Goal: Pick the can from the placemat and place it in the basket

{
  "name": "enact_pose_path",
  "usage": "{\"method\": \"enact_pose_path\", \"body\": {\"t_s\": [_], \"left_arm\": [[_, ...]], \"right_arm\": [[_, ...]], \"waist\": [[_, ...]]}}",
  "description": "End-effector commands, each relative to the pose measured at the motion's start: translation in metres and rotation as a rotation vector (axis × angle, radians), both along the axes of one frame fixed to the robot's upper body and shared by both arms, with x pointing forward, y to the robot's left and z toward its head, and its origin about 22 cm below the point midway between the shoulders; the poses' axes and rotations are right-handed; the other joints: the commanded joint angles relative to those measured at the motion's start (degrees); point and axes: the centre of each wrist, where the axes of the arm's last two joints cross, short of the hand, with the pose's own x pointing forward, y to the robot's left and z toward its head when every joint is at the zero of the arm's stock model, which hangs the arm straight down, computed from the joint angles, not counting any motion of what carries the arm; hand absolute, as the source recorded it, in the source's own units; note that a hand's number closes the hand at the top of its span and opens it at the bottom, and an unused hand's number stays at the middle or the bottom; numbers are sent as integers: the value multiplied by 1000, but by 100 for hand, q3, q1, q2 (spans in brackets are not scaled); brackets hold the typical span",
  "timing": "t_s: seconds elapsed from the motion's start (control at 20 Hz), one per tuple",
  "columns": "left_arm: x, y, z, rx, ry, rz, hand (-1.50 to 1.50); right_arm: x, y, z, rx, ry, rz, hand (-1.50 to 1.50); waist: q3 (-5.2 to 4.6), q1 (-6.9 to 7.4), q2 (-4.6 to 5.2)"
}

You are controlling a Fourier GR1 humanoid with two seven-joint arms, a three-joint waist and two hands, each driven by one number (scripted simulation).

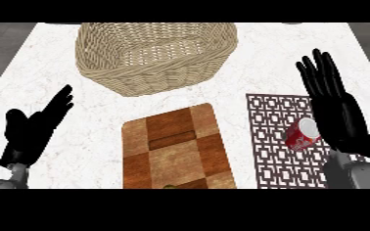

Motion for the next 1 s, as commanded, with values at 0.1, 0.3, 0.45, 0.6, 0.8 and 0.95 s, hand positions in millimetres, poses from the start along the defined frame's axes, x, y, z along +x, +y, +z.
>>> {"method": "enact_pose_path", "body": {"t_s": [0.1, 0.3, 0.45, 0.6, 0.8, 0.95], "left_arm": [[-16, -16, -37, -69, 113, 83, 0], [-25, -33, -61, -134, 230, 86, 0], [-49, -22, -76, -141, 267, 138, 0], [-55, -29, -92, -138, 264, 164, 0], [-53, -14, -83, -151, 256, 184, 0], [-62, -31, -86, -161, 266, 188, 0]], "right_arm": [[39, 24, 23, -1, 69, 328, 150], [36, 54, 51, -225, 1, 790, 150], [9, 79, 21, -174, 86, 934, 150], [-9, 90, 30, -332, 37, 815, -150], [-4, 53, 78, -655, -10, 618, -150], [5, 35, 129, -933, -107, 418, -150]], "waist": [[-55, -2, 1], [-62, 196, 30], [-60, -112, -73], [-64, -260, -76], [-77, -364, -113], [-79, -335, -147]]}}
